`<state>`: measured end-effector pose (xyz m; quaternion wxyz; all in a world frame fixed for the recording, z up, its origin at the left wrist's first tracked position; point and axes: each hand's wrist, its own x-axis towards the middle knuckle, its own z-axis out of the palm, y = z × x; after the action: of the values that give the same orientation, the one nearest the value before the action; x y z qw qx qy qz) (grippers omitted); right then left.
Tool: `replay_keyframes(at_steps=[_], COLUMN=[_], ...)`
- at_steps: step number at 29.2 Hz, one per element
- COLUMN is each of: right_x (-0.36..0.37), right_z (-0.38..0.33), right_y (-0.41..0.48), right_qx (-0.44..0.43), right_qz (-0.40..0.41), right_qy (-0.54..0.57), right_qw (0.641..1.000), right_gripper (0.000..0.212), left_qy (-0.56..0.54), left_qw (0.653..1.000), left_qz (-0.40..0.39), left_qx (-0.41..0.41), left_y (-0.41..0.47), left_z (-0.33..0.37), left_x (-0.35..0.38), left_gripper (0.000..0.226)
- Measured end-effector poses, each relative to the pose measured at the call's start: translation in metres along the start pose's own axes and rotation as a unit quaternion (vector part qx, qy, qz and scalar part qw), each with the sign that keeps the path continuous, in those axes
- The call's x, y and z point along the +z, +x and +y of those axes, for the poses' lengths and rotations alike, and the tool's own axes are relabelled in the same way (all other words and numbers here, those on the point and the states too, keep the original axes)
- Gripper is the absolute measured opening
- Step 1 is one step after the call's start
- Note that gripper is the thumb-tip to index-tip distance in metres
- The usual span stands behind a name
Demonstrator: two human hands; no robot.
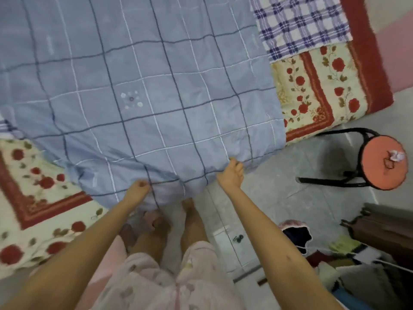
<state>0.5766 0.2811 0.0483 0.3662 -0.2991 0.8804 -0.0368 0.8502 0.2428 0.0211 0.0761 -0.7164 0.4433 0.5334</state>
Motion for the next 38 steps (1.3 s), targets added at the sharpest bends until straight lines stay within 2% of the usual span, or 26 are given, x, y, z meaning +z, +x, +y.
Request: replay_keyframes(at_steps=[3, 5, 7, 9, 11, 13, 15, 16, 18, 20, 22, 23, 25, 27, 28, 29, 31, 33, 34, 35, 37, 38], right_x=[0.055, 0.087, 0.144, 0.177, 0.216, 0.252, 0.276, 0.279, 0.301, 0.303, 0.309, 0.311, 0.317, 0.323, 0.324, 0.327, 0.330, 0.333, 0.334, 0.334, 0.333, 0.332], right_z=[-0.033, -0.043, -0.061, -0.072, -0.079, -0.086, -0.093, -0.096, -0.106, -0.116, -0.135, -0.145, -0.165, -0.178, -0.182, -0.186, -0.192, -0.197, -0.198, -0.198, -0.196, -0.194], right_y=[-0.012, -0.018, -0.028, -0.033, -0.036, -0.041, -0.042, -0.043, -0.046, -0.044, -0.045, -0.043, -0.035, -0.025, -0.022, -0.019, -0.012, -0.004, -0.001, 0.001, -0.001, -0.003], right_qx=[-0.061, -0.106, -0.193, -0.258, -0.328, -0.385, -0.416, -0.419, -0.429, -0.430, -0.410, -0.386, -0.282, -0.180, -0.163, -0.155, -0.146, -0.137, -0.113, -0.079, -0.044, -0.054], right_qz=[-0.037, -0.049, -0.070, -0.081, -0.093, -0.117, -0.127, -0.117, -0.108, -0.096, -0.133, -0.160, -0.201, -0.219, -0.227, -0.236, -0.251, -0.240, -0.240, -0.244, -0.245, -0.243], right_qy=[-0.039, -0.066, -0.107, -0.120, -0.120, -0.114, -0.102, -0.086, -0.049, 0.023, 0.094, 0.124, 0.168, 0.168, 0.147, 0.126, 0.088, 0.055, 0.057, 0.071, 0.100, 0.106], right_qw=[0.997, 0.991, 0.973, 0.955, 0.932, 0.909, 0.895, 0.896, 0.895, 0.897, 0.898, 0.900, 0.923, 0.944, 0.949, 0.951, 0.953, 0.960, 0.962, 0.964, 0.963, 0.963], right_gripper=[0.068, 0.067, 0.065, 0.063, 0.060, 0.056, 0.053, 0.051, 0.046, 0.039, 0.028, 0.022, 0.020, 0.024, 0.023, 0.021, 0.010, 0.018, 0.022, 0.023, 0.022, 0.020], left_qy=[-0.084, -0.142, -0.184, -0.249, -0.356, -0.454, -0.508, -0.502, -0.419, -0.192, 0.000, 0.066, 0.123, 0.092, 0.035, -0.057, -0.267, -0.426, -0.480, -0.500, -0.467, -0.461], left_qw=[0.987, 0.967, 0.941, 0.921, 0.882, 0.841, 0.823, 0.831, 0.857, 0.901, 0.881, 0.875, 0.912, 0.951, 0.957, 0.952, 0.919, 0.864, 0.841, 0.836, 0.863, 0.871], left_qz=[0.119, 0.191, 0.250, 0.258, 0.272, 0.271, 0.242, 0.236, 0.299, 0.374, 0.429, 0.416, 0.299, 0.168, 0.136, 0.136, 0.186, 0.247, 0.243, 0.227, 0.192, 0.166], left_qx=[-0.071, -0.090, -0.135, -0.150, -0.143, -0.117, -0.070, -0.029, 0.038, 0.106, 0.199, 0.239, 0.251, 0.244, 0.255, 0.268, 0.222, 0.107, 0.053, 0.019, 0.024, 0.034], left_y=[0.018, 0.023, 0.046, 0.073, 0.101, 0.120, 0.129, 0.129, 0.132, 0.125, 0.122, 0.124, 0.127, 0.130, 0.130, 0.131, 0.132, 0.137, 0.139, 0.144, 0.157, 0.160], left_z=[-0.051, -0.074, -0.114, -0.140, -0.169, -0.189, -0.190, -0.181, -0.186, -0.170, -0.159, -0.152, -0.144, -0.149, -0.153, -0.159, -0.171, -0.182, -0.187, -0.191, -0.194, -0.192], left_x=[-0.023, -0.031, -0.047, -0.054, -0.060, -0.065, -0.067, -0.066, -0.063, -0.056, -0.049, -0.043, -0.033, -0.027, -0.027, -0.026, -0.027, -0.028, -0.029, -0.029, -0.032, -0.033], left_gripper=[0.038, 0.042, 0.053, 0.080, 0.098, 0.093, 0.074, 0.064, 0.044, 0.027, 0.024, 0.030, 0.042, 0.044, 0.042, 0.040, 0.039, 0.035, 0.034, 0.035, 0.049, 0.054])
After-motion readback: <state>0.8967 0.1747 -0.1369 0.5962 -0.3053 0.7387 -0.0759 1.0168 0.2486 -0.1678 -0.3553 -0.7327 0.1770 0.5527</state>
